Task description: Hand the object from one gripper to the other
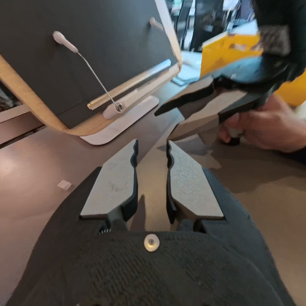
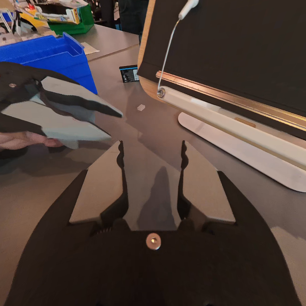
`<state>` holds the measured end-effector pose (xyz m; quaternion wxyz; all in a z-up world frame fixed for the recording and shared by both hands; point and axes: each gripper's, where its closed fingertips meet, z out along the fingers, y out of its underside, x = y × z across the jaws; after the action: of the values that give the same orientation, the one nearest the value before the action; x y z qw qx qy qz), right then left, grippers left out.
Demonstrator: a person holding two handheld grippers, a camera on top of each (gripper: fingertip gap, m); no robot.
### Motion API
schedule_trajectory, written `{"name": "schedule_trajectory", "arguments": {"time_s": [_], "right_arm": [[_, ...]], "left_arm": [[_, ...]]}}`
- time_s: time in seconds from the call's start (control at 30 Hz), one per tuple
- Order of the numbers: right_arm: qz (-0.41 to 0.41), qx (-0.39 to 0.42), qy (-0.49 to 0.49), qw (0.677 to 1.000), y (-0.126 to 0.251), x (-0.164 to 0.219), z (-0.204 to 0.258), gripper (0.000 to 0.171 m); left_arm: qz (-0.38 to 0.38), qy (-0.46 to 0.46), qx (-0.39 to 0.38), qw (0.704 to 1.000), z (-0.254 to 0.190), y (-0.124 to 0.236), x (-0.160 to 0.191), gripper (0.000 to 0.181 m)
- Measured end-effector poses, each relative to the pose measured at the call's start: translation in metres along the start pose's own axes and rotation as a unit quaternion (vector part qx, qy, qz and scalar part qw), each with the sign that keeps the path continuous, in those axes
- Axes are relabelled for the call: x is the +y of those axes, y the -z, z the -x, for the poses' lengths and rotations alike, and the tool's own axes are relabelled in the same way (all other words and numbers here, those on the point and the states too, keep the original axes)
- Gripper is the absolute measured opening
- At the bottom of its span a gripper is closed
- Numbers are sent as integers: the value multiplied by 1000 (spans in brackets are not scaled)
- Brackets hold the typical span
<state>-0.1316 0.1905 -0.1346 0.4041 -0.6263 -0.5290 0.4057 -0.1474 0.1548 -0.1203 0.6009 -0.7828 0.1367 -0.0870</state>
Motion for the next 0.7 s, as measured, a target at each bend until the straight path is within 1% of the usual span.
{"name": "schedule_trajectory", "arguments": {"time_s": [0.07,0.1,0.13,0.17,0.2,0.27,0.3,0.37,0.43,0.5,0.57,0.63,0.7], "right_arm": [[2,4,-11,1000,0,1,-4,83],[6,7,-16,1000,0,3,-6,90],[9,16,-18,1000,0,3,-9,96],[11,32,-18,999,-1,4,-14,105],[14,53,-18,998,-1,4,-20,113],[26,114,-8,993,2,7,-38,121],[34,157,3,987,6,9,-51,122],[56,251,30,966,19,12,-77,124],[69,309,58,947,31,10,-92,130],[68,318,61,944,36,9,-96,122],[59,315,51,946,39,7,-97,119],[58,312,47,947,39,7,-96,118],[56,309,49,948,39,6,-95,116]], "left_arm": [[-54,50,24,997,0,8,-19,46],[-72,68,23,995,4,12,-26,57],[-79,76,5,994,11,15,-30,72],[-78,67,-26,994,20,16,-30,88],[-75,41,-55,995,27,18,-30,97],[-73,-9,-112,991,38,20,-31,110],[-75,-15,-130,989,41,22,-32,114],[-80,-3,-144,986,46,23,-32,118],[-75,6,-170,983,56,26,-30,118],[-78,4,-195,978,66,29,-29,118],[-87,-3,-214,973,72,32,-30,118],[-83,-1,-211,974,72,30,-27,116],[-72,7,-192,979,65,22,-20,114]]}}
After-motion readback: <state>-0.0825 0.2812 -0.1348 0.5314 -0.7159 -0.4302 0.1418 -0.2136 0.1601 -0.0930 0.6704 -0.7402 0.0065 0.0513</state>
